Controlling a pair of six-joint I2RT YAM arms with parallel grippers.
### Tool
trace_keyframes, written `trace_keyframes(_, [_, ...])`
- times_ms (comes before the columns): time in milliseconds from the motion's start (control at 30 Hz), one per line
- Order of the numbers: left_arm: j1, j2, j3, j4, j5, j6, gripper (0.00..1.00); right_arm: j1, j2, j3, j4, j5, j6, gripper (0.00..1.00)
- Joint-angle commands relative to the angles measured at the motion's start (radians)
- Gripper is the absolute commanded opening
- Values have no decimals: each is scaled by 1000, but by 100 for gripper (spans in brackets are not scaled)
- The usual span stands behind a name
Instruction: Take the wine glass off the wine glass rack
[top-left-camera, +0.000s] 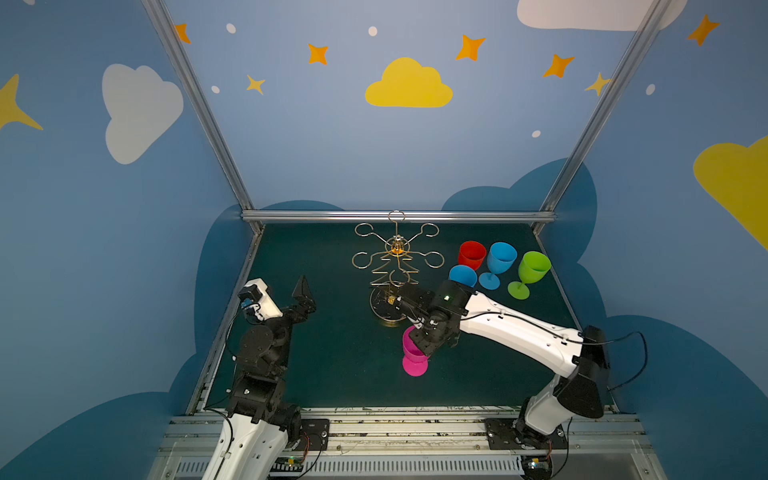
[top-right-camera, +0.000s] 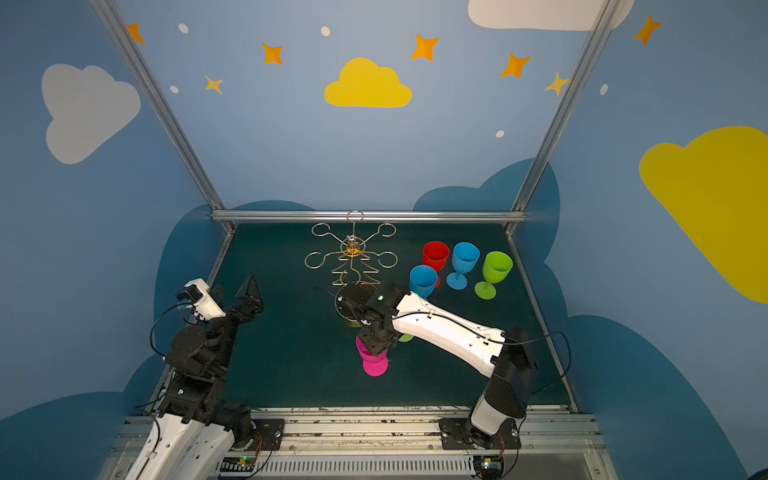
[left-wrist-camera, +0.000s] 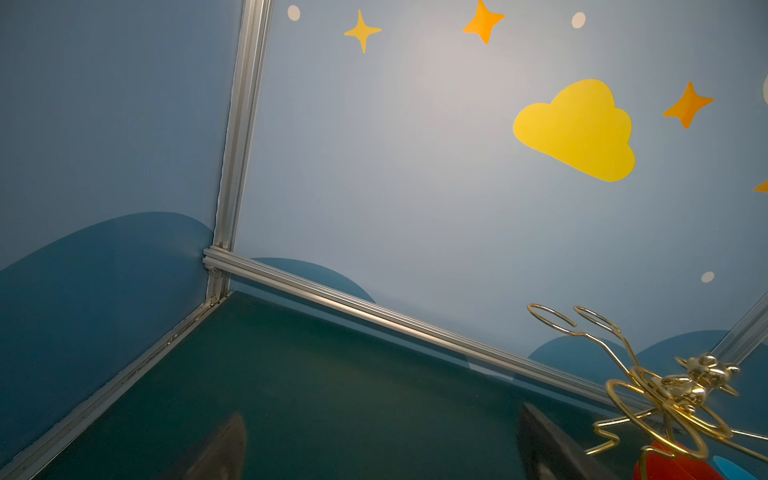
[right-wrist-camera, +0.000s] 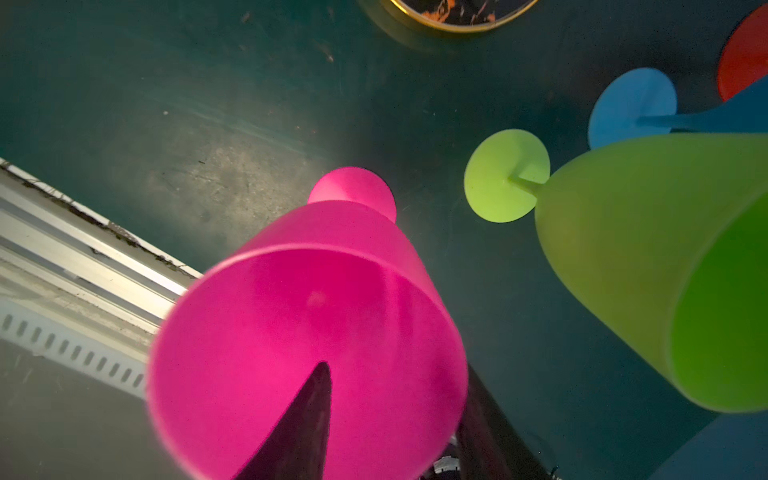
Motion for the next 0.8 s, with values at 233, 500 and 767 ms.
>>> trace_keyframes(233, [6,21,14,10,43,37,99,-64,-414,-165,259,-32,-126,81])
trace_keyframes(500, [7,221,21,56,144,81,99,-354,-856,-518,595,-79,-198,90])
trace_keyframes(767, [9,355,-87,211,81,154,99,-836,-898,-758,816,-259,-114,91])
